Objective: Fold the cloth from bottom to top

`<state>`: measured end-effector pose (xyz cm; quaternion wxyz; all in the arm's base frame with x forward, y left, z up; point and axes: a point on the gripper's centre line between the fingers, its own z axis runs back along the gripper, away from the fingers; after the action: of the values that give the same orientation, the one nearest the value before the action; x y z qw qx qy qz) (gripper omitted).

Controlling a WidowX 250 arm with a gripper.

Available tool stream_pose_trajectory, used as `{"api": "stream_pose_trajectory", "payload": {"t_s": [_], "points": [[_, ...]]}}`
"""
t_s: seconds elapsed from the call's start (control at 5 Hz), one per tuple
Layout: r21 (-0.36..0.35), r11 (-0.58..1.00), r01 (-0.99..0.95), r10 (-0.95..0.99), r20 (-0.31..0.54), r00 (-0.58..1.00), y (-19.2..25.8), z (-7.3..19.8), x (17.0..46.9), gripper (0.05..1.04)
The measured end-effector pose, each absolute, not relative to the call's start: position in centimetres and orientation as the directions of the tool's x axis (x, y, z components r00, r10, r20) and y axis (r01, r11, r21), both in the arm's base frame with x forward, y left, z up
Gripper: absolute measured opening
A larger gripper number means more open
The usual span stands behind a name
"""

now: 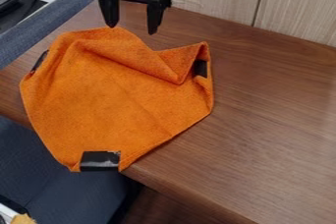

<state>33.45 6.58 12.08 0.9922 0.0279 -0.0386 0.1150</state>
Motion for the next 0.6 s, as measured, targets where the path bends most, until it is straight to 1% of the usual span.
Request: {"api": "stream_pose_trajectory", "payload": {"t_s": [0.2, 0.4, 0.6], "points": [[0.042, 0.973, -0.226, 0.224, 0.046, 0.973, 6.4, 10.8, 33.3, 1.0], [0.006, 0.979, -0.203, 0.203, 0.035, 0.979, 6.9, 9.8, 31.2, 1.0], [-0.021, 0.989, -0.144, 0.145, 0.059, 0.988, 6.2, 10.5, 29.4, 1.0]]}}
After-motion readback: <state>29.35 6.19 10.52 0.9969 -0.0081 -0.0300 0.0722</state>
